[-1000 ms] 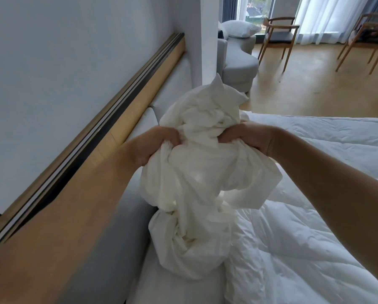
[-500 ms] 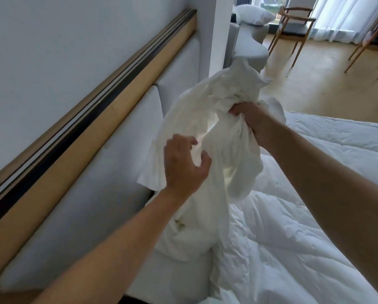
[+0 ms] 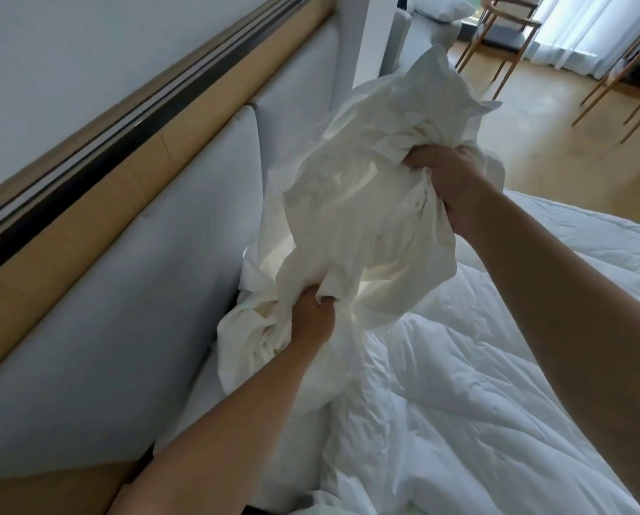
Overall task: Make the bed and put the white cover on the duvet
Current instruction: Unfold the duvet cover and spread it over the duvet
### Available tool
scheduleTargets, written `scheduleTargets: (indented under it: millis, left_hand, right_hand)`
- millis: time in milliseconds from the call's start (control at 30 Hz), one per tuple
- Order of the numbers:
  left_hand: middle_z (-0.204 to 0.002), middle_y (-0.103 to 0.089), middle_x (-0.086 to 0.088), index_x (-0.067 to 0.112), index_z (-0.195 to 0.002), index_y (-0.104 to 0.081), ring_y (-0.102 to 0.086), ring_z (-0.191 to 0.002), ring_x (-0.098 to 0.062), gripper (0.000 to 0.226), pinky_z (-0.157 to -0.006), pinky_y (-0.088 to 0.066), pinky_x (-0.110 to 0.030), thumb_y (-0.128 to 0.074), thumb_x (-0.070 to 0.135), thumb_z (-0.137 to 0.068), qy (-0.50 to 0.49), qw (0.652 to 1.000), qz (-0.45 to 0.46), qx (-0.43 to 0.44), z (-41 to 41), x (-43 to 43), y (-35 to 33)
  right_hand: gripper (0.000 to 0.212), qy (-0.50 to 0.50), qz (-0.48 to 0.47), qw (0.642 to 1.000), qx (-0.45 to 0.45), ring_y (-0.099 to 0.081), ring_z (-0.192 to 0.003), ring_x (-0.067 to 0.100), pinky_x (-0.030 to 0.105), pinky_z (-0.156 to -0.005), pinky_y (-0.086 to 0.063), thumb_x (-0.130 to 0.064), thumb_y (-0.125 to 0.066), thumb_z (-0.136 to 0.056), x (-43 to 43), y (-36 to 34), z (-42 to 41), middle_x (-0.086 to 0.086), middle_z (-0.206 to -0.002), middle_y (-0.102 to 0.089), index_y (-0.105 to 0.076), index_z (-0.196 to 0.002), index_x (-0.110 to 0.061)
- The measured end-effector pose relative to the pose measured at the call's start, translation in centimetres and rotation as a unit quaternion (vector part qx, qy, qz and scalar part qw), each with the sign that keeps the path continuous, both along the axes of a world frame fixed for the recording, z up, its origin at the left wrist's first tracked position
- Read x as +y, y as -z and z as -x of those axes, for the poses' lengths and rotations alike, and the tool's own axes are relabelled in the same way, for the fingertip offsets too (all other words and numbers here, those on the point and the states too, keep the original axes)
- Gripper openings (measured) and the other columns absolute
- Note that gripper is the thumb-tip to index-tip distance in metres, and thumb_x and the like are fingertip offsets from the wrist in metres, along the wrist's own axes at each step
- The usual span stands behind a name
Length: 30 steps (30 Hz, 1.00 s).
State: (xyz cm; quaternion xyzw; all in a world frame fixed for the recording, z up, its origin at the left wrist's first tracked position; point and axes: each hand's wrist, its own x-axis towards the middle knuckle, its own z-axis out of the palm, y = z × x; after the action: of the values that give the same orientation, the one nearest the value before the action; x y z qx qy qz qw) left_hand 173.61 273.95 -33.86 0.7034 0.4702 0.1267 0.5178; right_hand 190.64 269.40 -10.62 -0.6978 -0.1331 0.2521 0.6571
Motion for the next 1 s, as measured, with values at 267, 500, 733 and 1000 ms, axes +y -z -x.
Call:
scheduleTargets:
  millis: [267, 500, 733, 1000]
  left_hand:
    - [-0.101, -0.064, -0.018, 0.009, -0.09, -0.057, -0.061, -0.095, -0.036, 0.023, -0.076, -0.046, -0.042, -0.041, 0.021, -0.101, -0.172, 0.984, 0.01, -0.044, 2.6, 10.0, -7.0]
    - [-0.081, -0.055, -0.007, 0.005, -0.086, -0.053, -0.049, -0.071, -0.021, 0.03, -0.065, -0.038, -0.035, -0.043, 0.032, -0.097, -0.018, 0.997, -0.054, -0.056, 1.4, 9.8, -14.5]
    - [-0.089, -0.067, -0.014, 0.011, -0.091, -0.067, -0.062, -0.082, -0.026, 0.024, -0.078, -0.055, -0.049, -0.052, 0.03, -0.094, 0.016, 0.986, 0.045, -0.162, 0.7, 7.9, -18.4]
    - [-0.104, -0.071, -0.019, 0.005, -0.102, -0.072, -0.065, -0.099, -0.03, 0.027, -0.104, -0.048, -0.057, -0.06, 0.03, -0.101, 0.049, 0.962, 0.083, -0.255, 0.2, 6.3, -18.5]
  right_hand:
    - [0.028, -0.036, 0.048, 0.996, -0.062, -0.073, -0.081, 0.026, 0.046, -0.076, -0.063, -0.004, -0.075, -0.072, -0.1, -0.7, -1.9, 0.002, -0.09, -0.075, -0.071, -0.096, -0.018]
    - [0.024, -0.129, 0.054, 0.988, -0.061, -0.073, -0.089, 0.023, 0.036, -0.076, -0.06, -0.012, -0.075, -0.078, 1.0, 0.5, 1.5, 0.001, -0.098, -0.075, -0.071, -0.1, -0.021]
    - [0.059, -0.315, 0.118, 0.941, -0.018, -0.073, -0.093, 0.014, 0.034, -0.08, -0.061, -0.037, -0.093, -0.068, 0.1, 3.2, 4.9, -0.006, -0.101, -0.076, -0.065, -0.119, -0.026]
    - [0.044, -0.286, 0.074, 0.952, 0.076, -0.075, -0.092, 0.026, 0.048, -0.085, -0.061, -0.023, -0.091, -0.073, 0.3, 6.1, 6.8, 0.007, -0.1, -0.078, -0.072, -0.112, -0.015]
